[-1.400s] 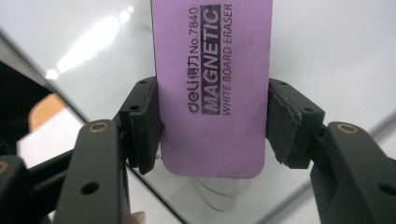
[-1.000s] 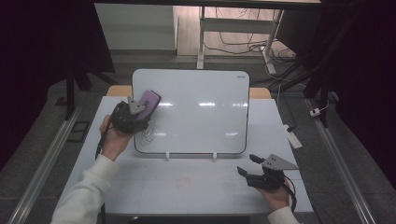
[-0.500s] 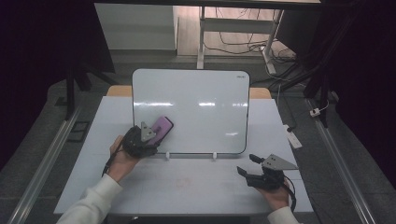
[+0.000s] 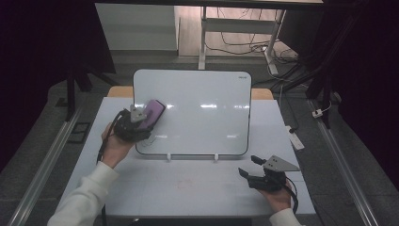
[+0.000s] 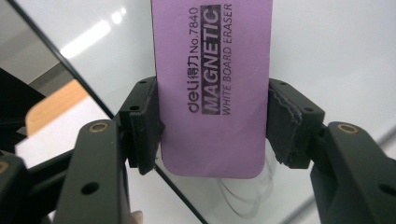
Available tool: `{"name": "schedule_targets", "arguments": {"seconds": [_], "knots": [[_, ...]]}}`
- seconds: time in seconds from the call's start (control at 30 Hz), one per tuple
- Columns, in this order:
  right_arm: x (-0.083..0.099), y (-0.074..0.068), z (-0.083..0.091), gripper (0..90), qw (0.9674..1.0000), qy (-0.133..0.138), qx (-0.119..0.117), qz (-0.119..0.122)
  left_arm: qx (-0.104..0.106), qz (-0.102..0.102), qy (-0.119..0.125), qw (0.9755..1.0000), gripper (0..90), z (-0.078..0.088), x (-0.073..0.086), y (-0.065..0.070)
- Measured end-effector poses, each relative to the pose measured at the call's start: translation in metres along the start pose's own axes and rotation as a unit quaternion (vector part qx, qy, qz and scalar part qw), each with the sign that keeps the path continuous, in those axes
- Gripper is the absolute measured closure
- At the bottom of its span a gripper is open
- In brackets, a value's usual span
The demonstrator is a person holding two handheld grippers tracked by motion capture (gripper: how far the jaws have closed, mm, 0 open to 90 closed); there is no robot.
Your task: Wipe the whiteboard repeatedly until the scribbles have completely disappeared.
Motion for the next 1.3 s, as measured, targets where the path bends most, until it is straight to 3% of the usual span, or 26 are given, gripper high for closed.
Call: {"name": "schedule_targets", "arguments": {"seconds": [0.07, 0.2, 0.3, 0.47, 0.57, 0.97, 1.13, 1.2, 1.3], "knots": [[0.000, 0.001, 0.000, 28.0, 1.0000, 0.001, 0.000, -0.002, -0.005, 0.007, 0.004, 1.0000, 41.1, 0.001, -0.008, -0.006], [0.001, 0.001, 0.000, 28.0, 1.0000, 0.001, -0.001, -0.001, -0.013, 0.002, 0.005, 0.9999, 41.0, -0.001, -0.017, -0.008], [0.001, 0.001, -0.001, 28.0, 1.0000, -0.001, -0.002, -0.001, -0.021, -0.007, 0.004, 0.9998, 41.1, -0.002, -0.019, -0.003], [0.001, 0.000, -0.001, 28.0, 1.0000, -0.001, -0.001, -0.001, -0.001, -0.024, -0.002, 0.9997, 41.1, -0.006, -0.014, 0.013], [0.001, 0.000, -0.001, 28.0, 1.0000, -0.001, -0.001, 0.001, 0.009, -0.041, -0.006, 0.9991, 41.1, -0.007, -0.003, 0.026], [0.001, -0.001, -0.001, 28.0, 1.0000, -0.001, -0.003, 0.000, 0.048, -0.053, -0.031, 0.9970, 41.1, -0.006, 0.063, 0.061], [0.001, -0.002, -0.002, 27.9, 1.0000, -0.002, -0.004, 0.001, 0.053, -0.042, -0.032, 0.9972, 41.0, -0.004, 0.067, 0.055], [0.000, -0.002, -0.002, 28.0, 1.0000, -0.002, -0.003, 0.002, 0.041, -0.038, -0.027, 0.9981, 41.0, -0.002, 0.062, 0.047], [0.001, -0.001, -0.001, 28.0, 1.0000, -0.002, -0.002, 0.000, 0.030, -0.016, -0.016, 0.9993, 41.0, 0.000, 0.052, 0.030]]}}
Point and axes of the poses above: each handheld gripper's, and its own axes: z roughly backward along the jaws, x roughly out of its underside, y roughly to its right, the point moved 6 cm from there along -z, roughly forward along the jaws, and after that the axes turned 1 degree about y, right-handed, at the moved point
